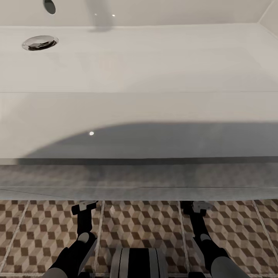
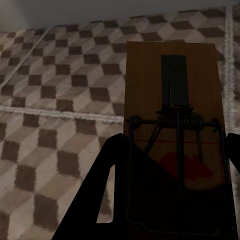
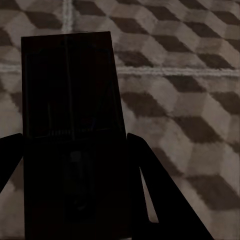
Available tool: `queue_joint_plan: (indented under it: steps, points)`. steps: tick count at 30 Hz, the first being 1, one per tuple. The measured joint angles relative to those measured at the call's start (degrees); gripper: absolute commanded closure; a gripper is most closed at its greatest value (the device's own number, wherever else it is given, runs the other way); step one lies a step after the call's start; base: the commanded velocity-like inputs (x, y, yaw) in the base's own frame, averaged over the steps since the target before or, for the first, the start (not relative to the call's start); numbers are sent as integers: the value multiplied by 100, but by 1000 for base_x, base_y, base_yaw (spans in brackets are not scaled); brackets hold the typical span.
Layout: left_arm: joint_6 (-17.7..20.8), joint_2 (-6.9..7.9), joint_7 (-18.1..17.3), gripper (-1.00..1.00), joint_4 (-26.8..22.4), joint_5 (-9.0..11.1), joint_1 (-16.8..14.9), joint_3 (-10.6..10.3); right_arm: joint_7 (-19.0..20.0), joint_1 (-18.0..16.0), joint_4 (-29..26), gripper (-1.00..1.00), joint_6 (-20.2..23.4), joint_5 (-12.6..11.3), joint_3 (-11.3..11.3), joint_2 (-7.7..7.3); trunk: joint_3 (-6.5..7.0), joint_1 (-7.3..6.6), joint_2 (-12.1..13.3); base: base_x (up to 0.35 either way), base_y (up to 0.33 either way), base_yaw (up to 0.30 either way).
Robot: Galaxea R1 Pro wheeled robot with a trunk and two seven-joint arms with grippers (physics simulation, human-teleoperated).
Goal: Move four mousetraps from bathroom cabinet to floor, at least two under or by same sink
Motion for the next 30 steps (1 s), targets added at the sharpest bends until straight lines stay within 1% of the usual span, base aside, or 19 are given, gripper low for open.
queue_joint_plan:
  steps: [5, 9, 13, 30]
  points:
    - [0, 4, -1, 100, 5, 2, 0, 0, -2, -3, 85, 100, 48, 2, 0, 0, 0, 0, 0, 0, 0, 0]
    - [0, 3, 1, 100, 8, -1, 3, 0, -5, -9, 98, 100, 218, 13, 0, 0, 0, 0, 0, 0, 0, 0]
    - [0, -3, 0, 100, 9, 2, 0, 0, -5, -12, 99, 100, 286, 19, 1, 0, 0, 0, 0, 0, 0, 0]
    - [-9, -4, -36, 100, 0, -33, 0, 0, -4, -12, 99, 100, 300, 27, -7, 0, 0, 0, 0, 0, 0, 0]
